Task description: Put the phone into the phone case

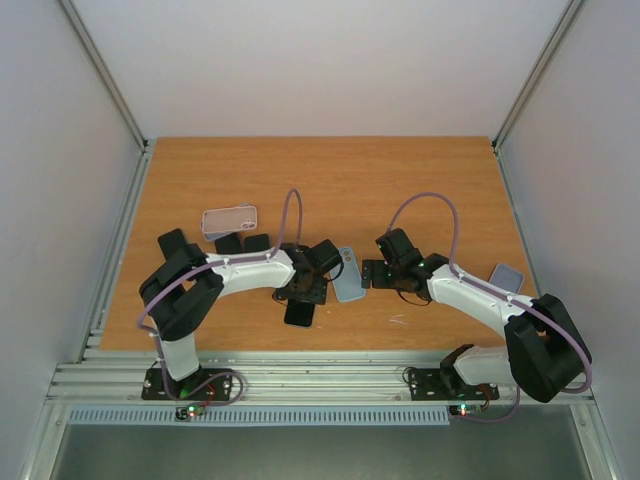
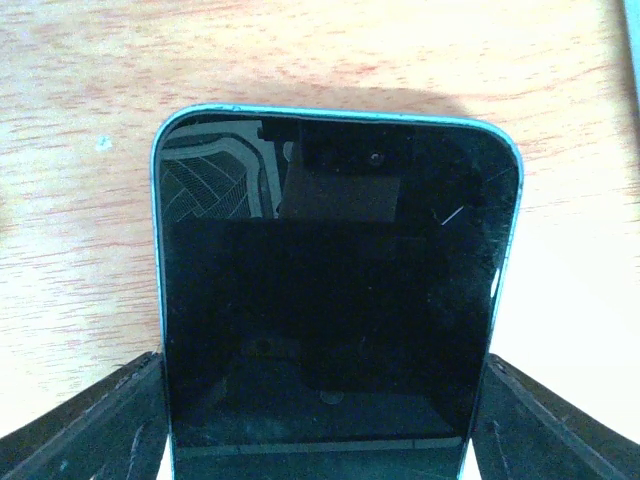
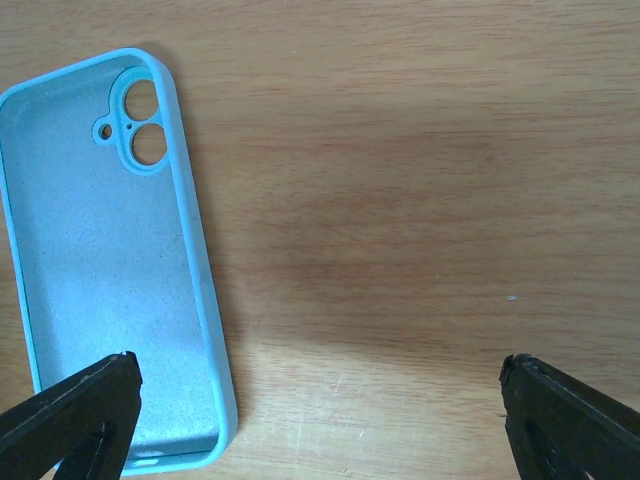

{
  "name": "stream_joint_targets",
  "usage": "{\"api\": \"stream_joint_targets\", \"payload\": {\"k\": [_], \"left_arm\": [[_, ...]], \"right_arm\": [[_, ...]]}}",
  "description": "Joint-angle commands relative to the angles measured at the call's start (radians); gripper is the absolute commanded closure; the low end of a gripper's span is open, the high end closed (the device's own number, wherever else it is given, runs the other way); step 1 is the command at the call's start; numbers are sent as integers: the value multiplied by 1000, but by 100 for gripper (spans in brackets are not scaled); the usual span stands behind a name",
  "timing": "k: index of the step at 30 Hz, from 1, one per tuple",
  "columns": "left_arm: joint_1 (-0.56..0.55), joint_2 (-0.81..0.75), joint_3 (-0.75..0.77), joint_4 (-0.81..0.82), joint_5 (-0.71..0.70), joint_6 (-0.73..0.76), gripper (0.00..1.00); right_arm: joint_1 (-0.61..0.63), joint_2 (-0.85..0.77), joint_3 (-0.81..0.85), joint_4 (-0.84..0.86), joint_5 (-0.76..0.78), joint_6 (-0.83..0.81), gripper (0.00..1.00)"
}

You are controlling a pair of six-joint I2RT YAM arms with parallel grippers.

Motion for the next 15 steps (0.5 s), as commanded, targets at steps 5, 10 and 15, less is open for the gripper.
{"api": "stream_joint_targets", "payload": {"k": [5,10,15], "left_arm": [[28,-86,-60,50,4,-24,28],[80,-207,-120,131,62,-57,36],[124,-320,-171,214,99,-108,38]], "right_arm": [[-1,-36,0,37,-72,29,2],[23,-57,-5,70,-142,42,1],[70,-71,-5,119,-188,66,2]]}}
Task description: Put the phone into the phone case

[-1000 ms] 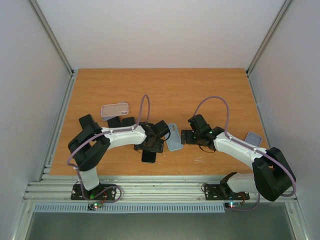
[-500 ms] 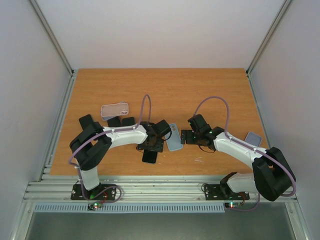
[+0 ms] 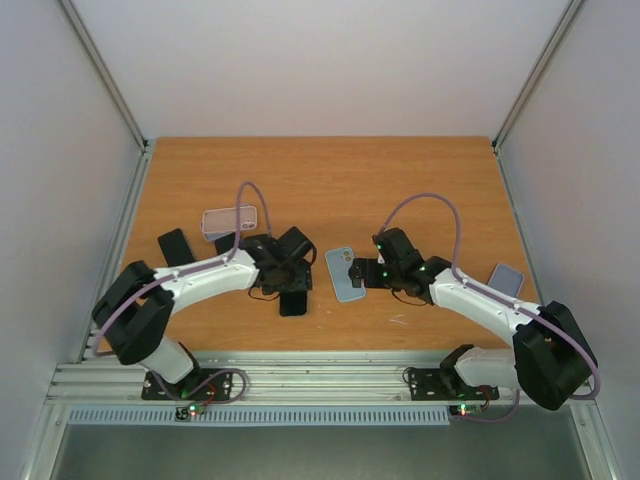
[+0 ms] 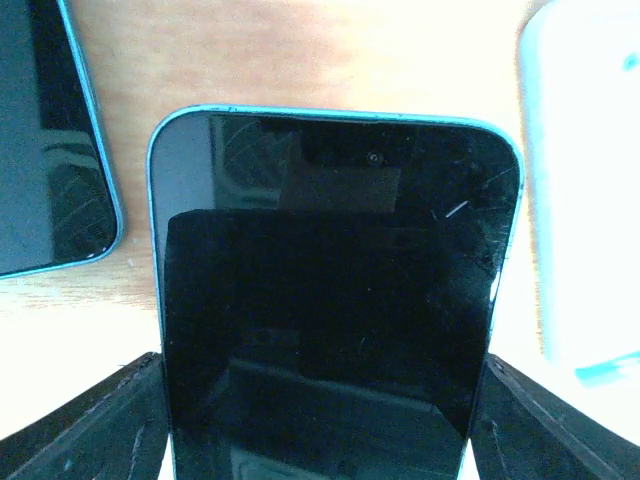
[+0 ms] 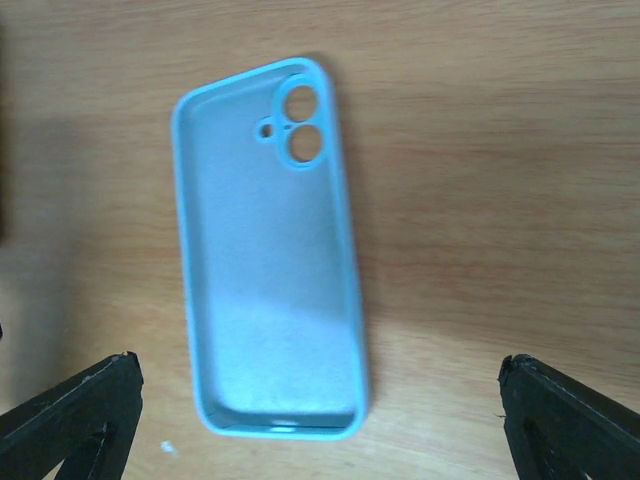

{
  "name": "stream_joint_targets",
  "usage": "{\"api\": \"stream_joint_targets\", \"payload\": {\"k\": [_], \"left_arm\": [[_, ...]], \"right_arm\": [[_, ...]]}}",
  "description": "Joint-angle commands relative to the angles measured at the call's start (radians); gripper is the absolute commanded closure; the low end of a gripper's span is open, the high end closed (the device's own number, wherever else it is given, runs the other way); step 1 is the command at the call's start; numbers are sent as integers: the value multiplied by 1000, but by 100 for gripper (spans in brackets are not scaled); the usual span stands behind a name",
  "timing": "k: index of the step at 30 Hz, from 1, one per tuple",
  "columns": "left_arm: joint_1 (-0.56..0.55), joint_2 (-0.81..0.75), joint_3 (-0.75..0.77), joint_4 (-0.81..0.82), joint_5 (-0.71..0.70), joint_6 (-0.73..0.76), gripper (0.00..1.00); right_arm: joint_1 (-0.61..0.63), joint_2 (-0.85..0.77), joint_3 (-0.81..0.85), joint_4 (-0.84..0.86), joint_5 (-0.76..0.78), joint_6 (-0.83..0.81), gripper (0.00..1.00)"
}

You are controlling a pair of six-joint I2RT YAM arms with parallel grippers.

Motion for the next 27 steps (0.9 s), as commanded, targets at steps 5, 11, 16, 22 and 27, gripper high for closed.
{"api": "stream_joint_targets", "payload": {"k": [5,11,16,22,27], "left_arm": [[52,-174,-63,198,52,-129,39],[56,-246,-113,302,59,-194,39],[57,-282,-142,351,61,-204,39],[55,-295,-160,398,98,-205,39],[55,-293,-181,451,117,-212,39]], "right_arm": [[88,-37,-2,125,-99,65,8],[130,-43,-8,232,-192,108,18],[150,-21,8,288,-255,139,27],[175,21,26,321,-290,148,40],[188,54,31,350,-319,149,46]]}}
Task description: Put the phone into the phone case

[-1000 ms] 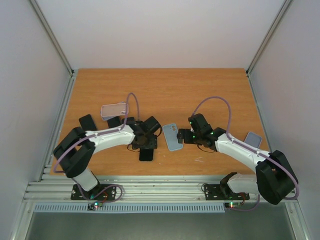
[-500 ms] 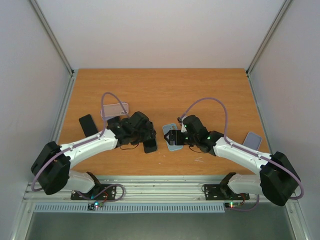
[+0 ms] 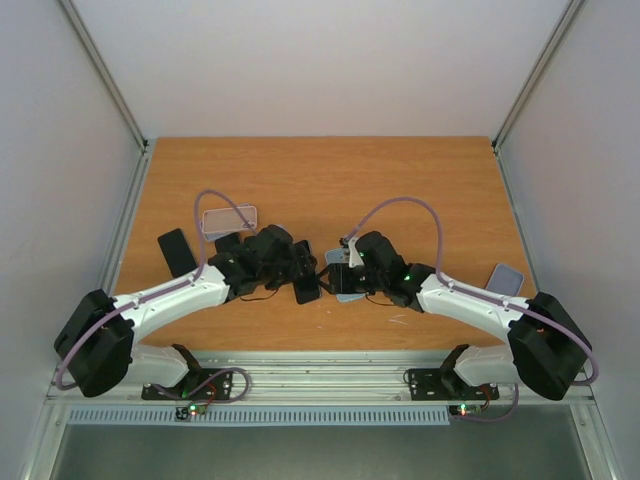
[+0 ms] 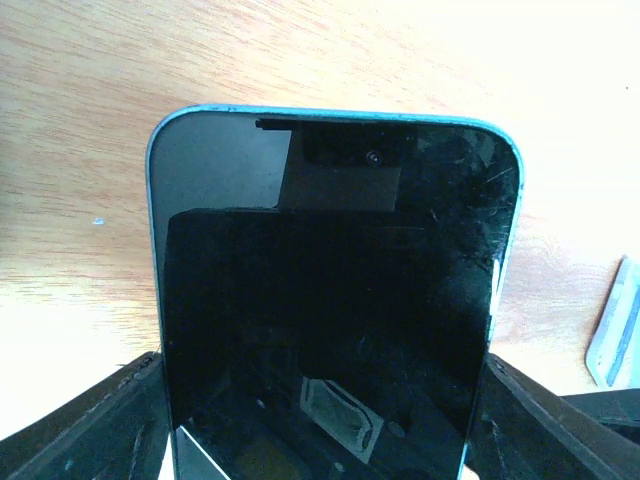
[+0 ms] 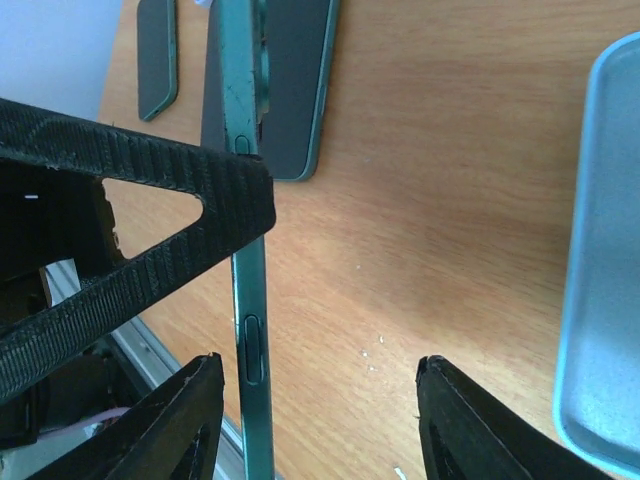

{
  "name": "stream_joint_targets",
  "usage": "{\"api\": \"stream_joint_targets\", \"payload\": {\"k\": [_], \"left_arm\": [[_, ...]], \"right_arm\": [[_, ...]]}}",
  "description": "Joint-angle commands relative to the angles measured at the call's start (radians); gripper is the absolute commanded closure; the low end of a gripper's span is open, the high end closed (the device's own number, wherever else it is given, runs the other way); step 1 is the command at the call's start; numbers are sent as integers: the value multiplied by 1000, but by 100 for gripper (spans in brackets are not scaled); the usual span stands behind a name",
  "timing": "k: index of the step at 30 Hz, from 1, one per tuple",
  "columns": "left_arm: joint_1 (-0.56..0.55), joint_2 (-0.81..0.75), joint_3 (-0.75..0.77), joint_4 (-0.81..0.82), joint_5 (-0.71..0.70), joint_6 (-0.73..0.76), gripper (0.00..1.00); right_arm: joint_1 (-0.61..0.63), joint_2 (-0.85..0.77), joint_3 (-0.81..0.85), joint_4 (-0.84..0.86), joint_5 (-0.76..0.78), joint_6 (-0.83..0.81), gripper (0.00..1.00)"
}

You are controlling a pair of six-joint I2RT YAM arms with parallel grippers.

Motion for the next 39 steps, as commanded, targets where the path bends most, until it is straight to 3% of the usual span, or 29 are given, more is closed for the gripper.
{"api": "stream_joint_targets", "payload": {"k": [1,8,19,22,29,39], "left_arm": [[5,-22,-13,143,30,-18,39],[5,-17,-21,181,65,-20,40],[4,-43,-52,203,65,12,36],[5,-64,-59,201,44,28,29],[10,-118,-62,177,-8,79,1],[51,-118,-92,219,43,91,1]], "right_arm": [[17,30,30,63,-41,14,47],[18,73,24,137,-73,19,60],[18,68,14,187,-96,-35,98],[15,57,10,182,-95,-48,99],[-26,6,28,85,-110,-139,99],[-241,-4,43,-105,-271,-264,99]]}}
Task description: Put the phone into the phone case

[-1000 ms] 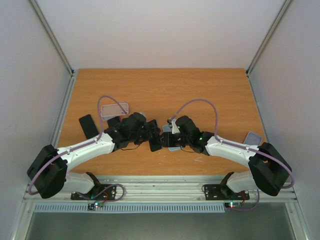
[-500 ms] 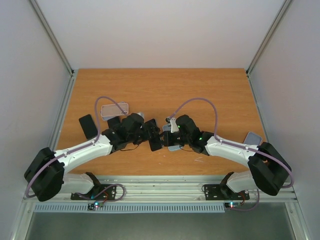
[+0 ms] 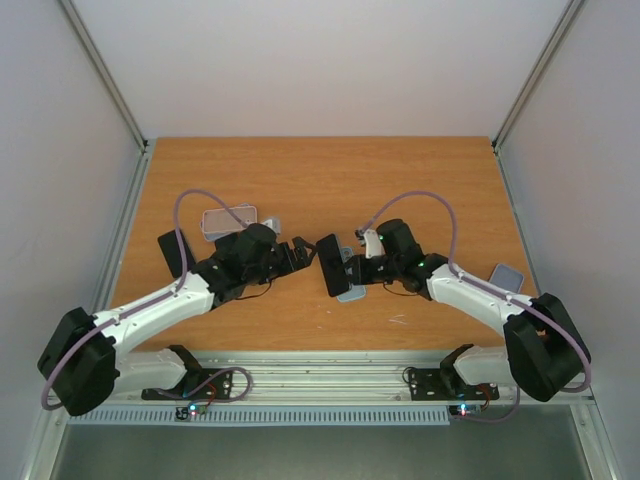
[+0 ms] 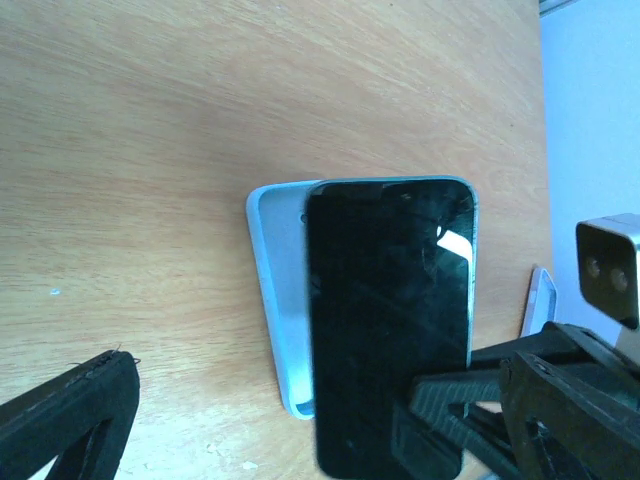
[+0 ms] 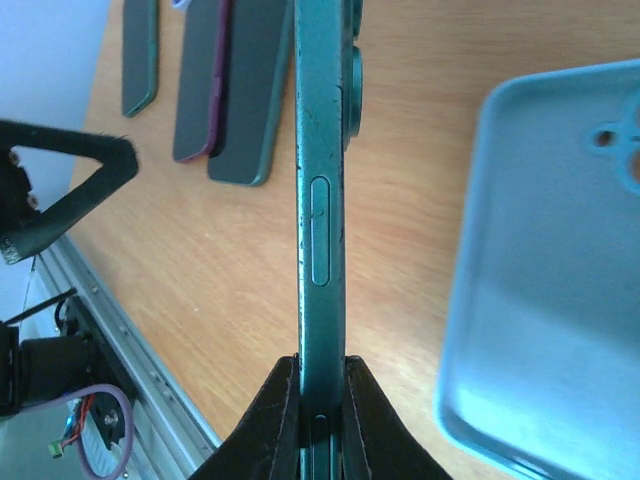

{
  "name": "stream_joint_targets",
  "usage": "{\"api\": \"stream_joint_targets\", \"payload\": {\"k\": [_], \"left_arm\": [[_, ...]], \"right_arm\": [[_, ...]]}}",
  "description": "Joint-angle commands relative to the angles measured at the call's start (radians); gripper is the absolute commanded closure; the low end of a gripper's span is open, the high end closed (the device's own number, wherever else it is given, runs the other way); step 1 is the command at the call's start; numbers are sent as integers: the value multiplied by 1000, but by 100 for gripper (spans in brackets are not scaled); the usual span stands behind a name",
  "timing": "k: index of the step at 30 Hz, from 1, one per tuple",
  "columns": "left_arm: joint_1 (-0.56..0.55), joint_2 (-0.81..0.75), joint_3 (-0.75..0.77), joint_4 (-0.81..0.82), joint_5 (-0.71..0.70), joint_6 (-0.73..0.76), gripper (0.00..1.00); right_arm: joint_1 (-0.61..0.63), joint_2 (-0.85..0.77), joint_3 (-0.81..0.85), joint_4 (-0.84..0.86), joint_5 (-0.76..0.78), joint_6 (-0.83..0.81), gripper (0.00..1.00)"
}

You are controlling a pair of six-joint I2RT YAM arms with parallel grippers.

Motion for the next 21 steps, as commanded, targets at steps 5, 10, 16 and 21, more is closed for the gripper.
{"api": "stream_joint_targets", "payload": {"k": [5,10,16,21], "left_arm": [[13,49,0,73,38,28,1],[14,131,30,94,83,31,1],[14,242,79,116,126,32,1],[15,320,113,121,155,41,1]], "right_arm": [[-154,5,46,-95,-126,-136,99],[-201,68,58,-91,-167,-162,99],[-205,153,77,-65,-188,-165,99],[-205,202,87,-60,-185,-160,99]]}}
